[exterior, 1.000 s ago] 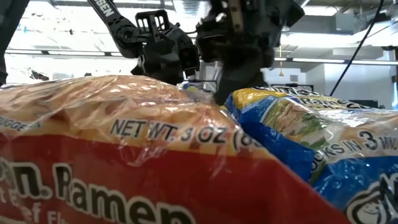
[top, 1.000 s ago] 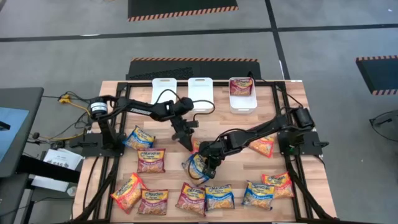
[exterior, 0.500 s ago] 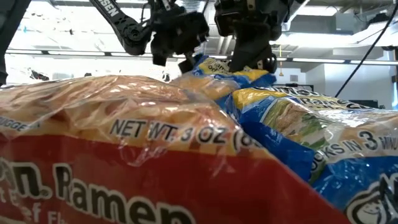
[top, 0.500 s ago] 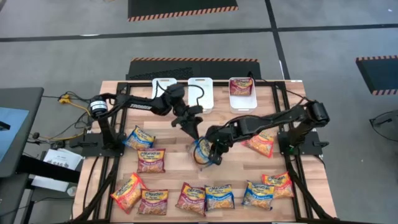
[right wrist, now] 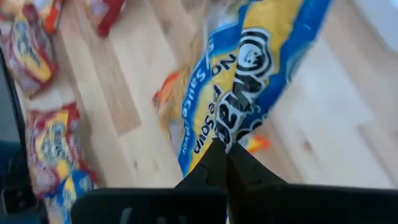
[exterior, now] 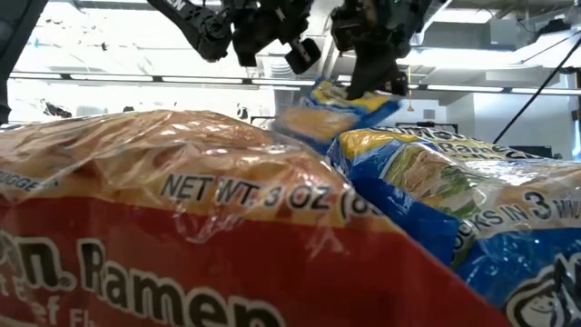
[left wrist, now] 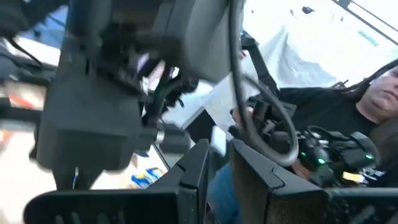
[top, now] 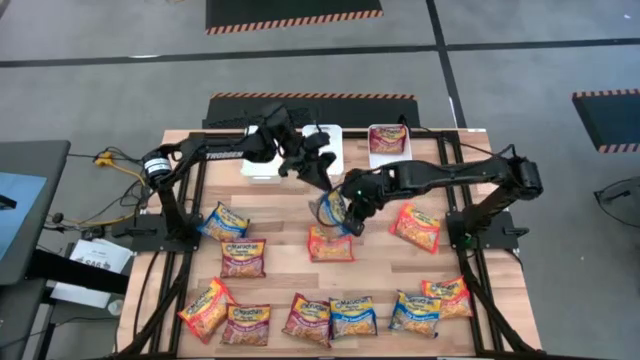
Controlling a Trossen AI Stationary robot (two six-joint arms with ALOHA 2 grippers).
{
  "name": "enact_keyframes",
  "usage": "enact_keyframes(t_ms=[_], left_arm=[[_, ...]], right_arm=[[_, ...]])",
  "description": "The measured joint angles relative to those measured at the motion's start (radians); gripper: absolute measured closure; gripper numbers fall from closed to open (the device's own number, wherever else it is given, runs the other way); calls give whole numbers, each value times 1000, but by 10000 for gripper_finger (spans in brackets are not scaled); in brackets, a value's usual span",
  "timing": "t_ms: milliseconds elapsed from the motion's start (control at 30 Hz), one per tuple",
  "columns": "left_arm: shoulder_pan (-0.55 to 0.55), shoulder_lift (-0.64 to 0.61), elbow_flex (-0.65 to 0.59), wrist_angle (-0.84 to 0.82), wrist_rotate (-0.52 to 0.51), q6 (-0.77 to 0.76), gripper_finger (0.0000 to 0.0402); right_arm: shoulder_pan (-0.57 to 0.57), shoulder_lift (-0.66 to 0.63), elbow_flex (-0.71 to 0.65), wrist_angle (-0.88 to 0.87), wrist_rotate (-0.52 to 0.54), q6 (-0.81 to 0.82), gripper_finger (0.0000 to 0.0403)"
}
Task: Sort Maruchan noodles
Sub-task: Put the blue noodle pack into the middle white bin
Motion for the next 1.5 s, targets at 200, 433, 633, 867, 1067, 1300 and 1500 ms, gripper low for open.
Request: enact_keyframes(t_ms=[200, 433, 633, 867, 1067, 1300, 1500], left_arm=[[60, 0, 67, 1, -12, -3, 350], [126, -13, 90, 3, -41, 3, 355], [201, -81, 90, 4, -59, 15, 367], [266, -161, 90, -1, -59, -4, 372], [300, -222, 90, -8, -54, -11, 372], [337, -290, 90, -34, -56, -28, 372], [361, -340, 90, -35, -57, -69, 372]], right_arm=[[-92, -30, 2, -33, -1, -93, 398], [-224, -50, 2, -25, -11, -225, 398], [-325, -41, 42, -21, -13, -361, 398], [-438, -25, 118, 20, -12, -525, 398], [-525, -26, 158, 66, -12, -654, 398], [-574, -25, 159, 176, -12, -756, 398], [-586, -25, 159, 300, -9, -828, 398]])
